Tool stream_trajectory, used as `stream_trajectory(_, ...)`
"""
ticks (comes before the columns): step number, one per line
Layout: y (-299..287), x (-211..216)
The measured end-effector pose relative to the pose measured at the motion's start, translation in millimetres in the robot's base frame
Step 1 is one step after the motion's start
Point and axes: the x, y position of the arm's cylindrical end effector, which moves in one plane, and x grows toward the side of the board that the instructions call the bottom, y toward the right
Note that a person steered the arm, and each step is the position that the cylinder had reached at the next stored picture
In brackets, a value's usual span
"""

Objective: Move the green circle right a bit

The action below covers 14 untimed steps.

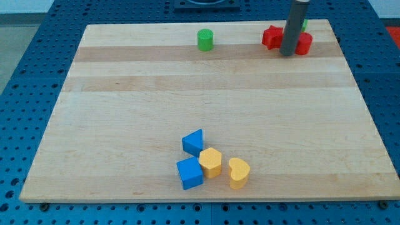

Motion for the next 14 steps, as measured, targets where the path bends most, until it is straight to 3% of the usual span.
stream_trajectory(2, -92.0, 42.4)
stream_trajectory(4, -230.7, 42.9)
stream_trajectory(5, -295.5, 39.8)
stream_trajectory(6, -311.5, -12.5)
stream_trajectory(7, -307.9, -8.3)
stream_trajectory(8, -254.9, -16.1)
stream_trajectory(14, -184.8, -22.1)
